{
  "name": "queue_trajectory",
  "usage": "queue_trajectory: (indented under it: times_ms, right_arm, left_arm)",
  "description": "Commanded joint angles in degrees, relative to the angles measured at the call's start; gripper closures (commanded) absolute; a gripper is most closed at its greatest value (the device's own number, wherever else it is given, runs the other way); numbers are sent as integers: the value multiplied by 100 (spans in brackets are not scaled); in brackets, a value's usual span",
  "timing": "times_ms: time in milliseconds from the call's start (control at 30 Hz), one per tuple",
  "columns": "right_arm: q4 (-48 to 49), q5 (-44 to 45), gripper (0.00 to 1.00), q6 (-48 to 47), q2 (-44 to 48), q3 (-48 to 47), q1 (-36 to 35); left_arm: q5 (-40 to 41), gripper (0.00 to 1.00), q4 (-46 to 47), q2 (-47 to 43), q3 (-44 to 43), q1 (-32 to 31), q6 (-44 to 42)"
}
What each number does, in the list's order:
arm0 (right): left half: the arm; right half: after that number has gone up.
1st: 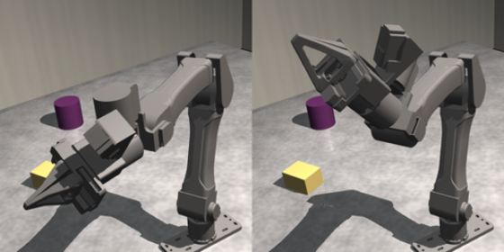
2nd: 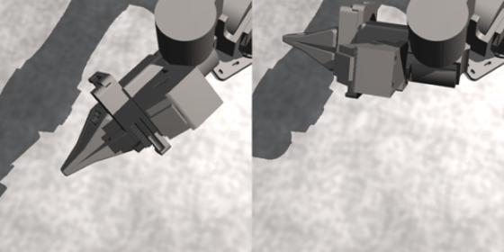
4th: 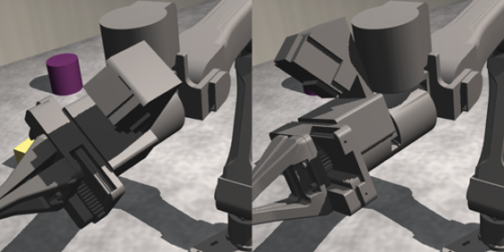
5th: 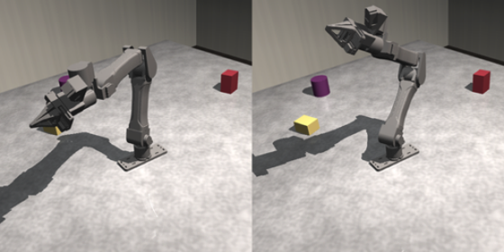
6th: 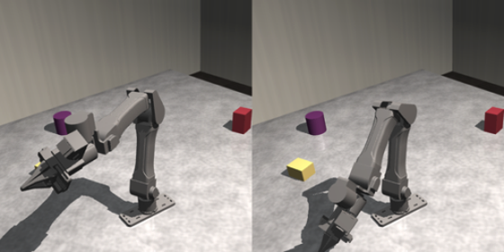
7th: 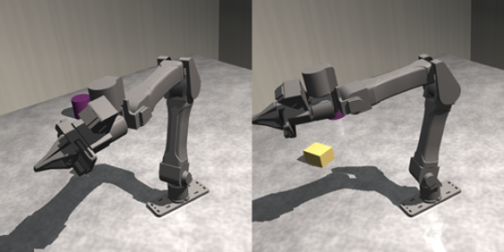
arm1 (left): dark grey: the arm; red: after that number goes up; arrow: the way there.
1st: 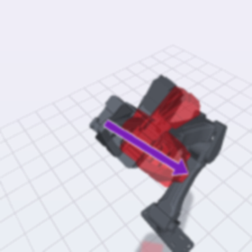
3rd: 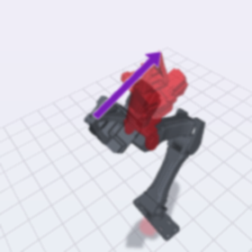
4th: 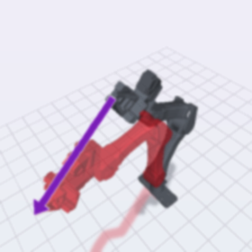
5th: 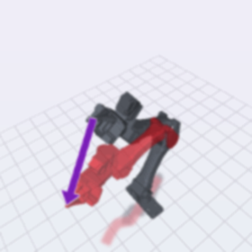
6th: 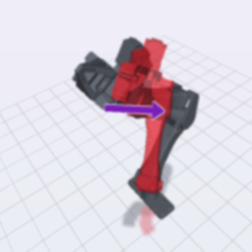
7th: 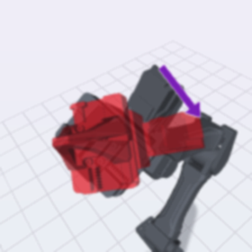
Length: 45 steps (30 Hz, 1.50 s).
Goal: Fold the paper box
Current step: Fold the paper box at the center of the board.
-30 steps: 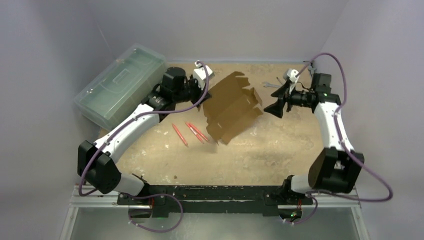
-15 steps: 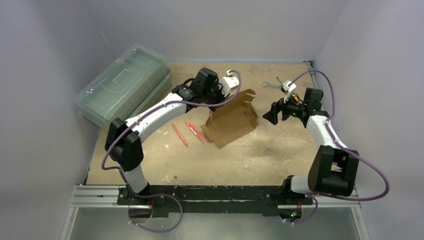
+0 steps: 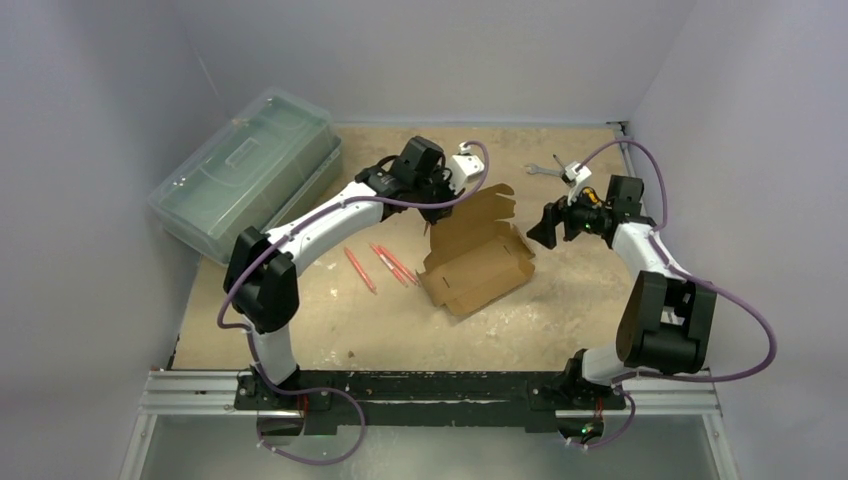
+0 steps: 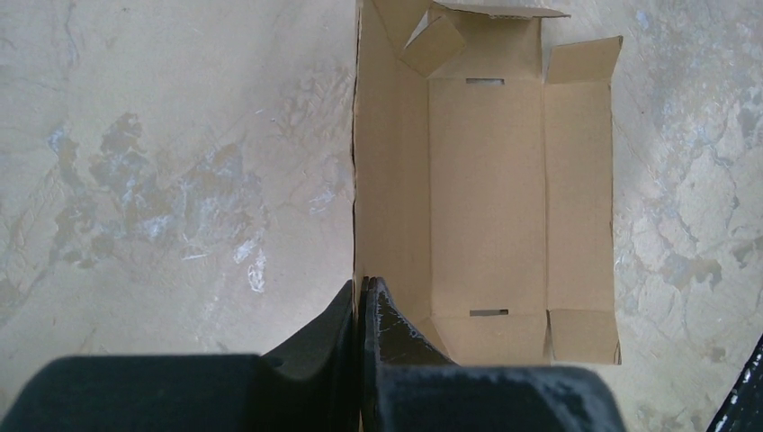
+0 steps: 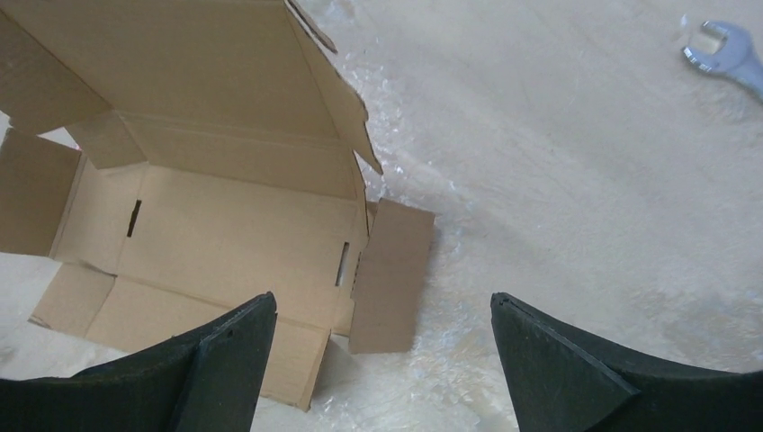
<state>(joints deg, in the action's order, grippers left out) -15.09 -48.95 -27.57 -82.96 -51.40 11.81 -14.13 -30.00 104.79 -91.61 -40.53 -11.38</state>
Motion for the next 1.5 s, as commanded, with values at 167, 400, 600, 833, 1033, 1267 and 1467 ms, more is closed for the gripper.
queue_trajectory:
  times_ms: [167,400,600,833,1033,1267,1467]
  right_arm:
    - [-330,-75,10,-103,-128,-282,23]
    - [11,332,11,189,-325,-216,-84]
    - [-41,732,15,164,-589,-338,-391]
    - [212,1419,26,350,-804,-467,-721]
    - [276,1628,42,376,-936,-527,-811]
    - [396,1658,79,444,-848,-524,-821]
    - [643,1723,100,538,-632,-437,-821]
  left_arm:
    - [318,100,343,-230,-103,90,220]
    - [122,100,532,-297,217,90,267]
    - [109,100,833,-489,526,91,306]
    - [-13,100,1074,-706,833,124,385]
    - [-113,100,1158,-779,943,153,471]
    - [-331,100,1272,-862,1023,230,620]
    - [-557,100,1341,-929,1053,297,703]
